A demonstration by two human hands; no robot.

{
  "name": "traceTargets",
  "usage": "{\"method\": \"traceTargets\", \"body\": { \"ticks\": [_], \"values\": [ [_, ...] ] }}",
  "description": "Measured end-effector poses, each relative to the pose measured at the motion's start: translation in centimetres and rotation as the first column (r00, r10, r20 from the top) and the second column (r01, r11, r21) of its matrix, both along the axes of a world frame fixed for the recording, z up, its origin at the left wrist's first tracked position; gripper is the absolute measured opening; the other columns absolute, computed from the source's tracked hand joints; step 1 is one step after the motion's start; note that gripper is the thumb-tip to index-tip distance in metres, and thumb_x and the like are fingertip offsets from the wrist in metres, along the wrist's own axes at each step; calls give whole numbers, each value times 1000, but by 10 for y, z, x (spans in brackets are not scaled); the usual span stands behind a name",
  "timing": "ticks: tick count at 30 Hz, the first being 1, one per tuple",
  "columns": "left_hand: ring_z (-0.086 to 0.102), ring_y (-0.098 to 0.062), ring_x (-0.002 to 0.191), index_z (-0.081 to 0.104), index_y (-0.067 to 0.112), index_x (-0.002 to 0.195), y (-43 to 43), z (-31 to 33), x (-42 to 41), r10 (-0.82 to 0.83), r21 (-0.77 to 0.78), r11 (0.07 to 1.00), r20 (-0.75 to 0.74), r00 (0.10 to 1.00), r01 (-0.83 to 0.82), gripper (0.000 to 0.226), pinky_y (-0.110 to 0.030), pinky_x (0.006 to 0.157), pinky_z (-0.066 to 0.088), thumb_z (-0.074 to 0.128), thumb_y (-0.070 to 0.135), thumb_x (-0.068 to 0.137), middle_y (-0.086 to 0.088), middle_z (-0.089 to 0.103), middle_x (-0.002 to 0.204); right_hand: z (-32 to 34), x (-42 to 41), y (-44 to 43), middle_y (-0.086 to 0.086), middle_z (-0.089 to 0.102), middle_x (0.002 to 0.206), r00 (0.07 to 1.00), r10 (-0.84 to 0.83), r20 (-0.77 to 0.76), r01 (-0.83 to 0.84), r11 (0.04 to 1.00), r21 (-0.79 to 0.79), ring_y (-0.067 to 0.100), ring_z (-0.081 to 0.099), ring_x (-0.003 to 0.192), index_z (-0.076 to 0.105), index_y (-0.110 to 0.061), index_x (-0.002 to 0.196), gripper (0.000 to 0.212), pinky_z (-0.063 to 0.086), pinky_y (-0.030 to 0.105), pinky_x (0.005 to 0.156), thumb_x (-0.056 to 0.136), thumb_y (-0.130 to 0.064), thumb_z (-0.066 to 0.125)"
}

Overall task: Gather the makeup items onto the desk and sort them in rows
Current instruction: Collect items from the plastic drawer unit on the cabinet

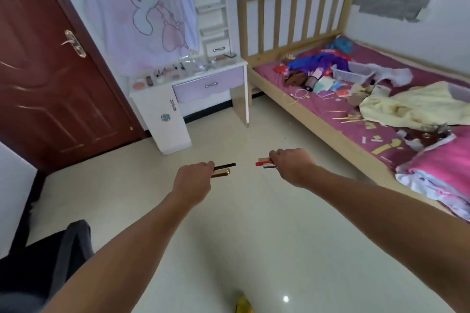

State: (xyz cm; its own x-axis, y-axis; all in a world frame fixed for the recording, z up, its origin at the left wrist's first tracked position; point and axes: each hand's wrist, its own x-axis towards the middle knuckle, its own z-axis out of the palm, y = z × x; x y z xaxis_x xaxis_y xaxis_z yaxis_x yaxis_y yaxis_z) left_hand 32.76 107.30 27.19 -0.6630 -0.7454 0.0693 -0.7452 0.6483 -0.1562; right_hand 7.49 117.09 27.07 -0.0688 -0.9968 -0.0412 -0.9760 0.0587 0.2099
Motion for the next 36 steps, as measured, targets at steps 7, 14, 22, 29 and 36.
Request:
{"method": "traceTargets", "body": {
  "ticks": [7, 14, 22, 29, 36],
  "values": [
    [65, -28, 74, 58, 13, 104, -154, 32, -48, -31, -39, 999, 2, 1000, 31, 18, -31, 56, 32, 45, 10, 92, -5, 66, 87, 18, -38, -145, 2, 63, 110, 999, -3, 32, 4, 999, -34, 26, 64, 92, 48, -17, 120, 26, 39, 32, 65, 96, -14, 39],
    [63, -25, 78, 54, 17, 107, -288, 14, -115, -57, -5, 998, 34, 998, 57, 18, -31, 60, 37, 41, 12, 95, -2, 65, 93, -9, -113, -288, 2, 63, 108, 1000, 23, 4, -23, 1000, -7, 25, 66, 88, 47, -16, 121, 26, 39, 33, 61, 96, -14, 39],
    [63, -25, 77, 57, 18, 102, -471, 21, -189, 117, 22, 993, -79, 990, -116, 20, -29, 60, 35, 44, 8, 89, -3, 66, 91, -10, -209, -502, 1, 65, 97, 995, 102, 1, -101, 989, -107, 23, 66, 77, 52, -15, 112, 21, 41, 33, 58, 97, -15, 38],
    [61, -25, 69, 54, 19, 95, -584, 4, -200, 291, 108, 953, -78, 953, -282, 17, -28, 59, 33, 46, 6, 87, -2, 66, 85, 2, -234, -656, -1, 63, 67, 982, 188, -6, -188, 979, -83, 21, 62, 50, 58, -18, 83, 10, 30, 27, 42, 82, -16, 67],
    [65, -27, 81, 55, 17, 99, -736, -27, -201, 374, 157, 920, -70, 925, -360, 19, -29, 62, 34, 43, 6, 88, -3, 67, 92, -36, -225, -816, 1, 68, 86, 962, 270, 42, -269, 963, -29, 26, 68, 71, 58, -16, 100, 9, 43, 30, 57, 94, -20, 51]
  ]
}}
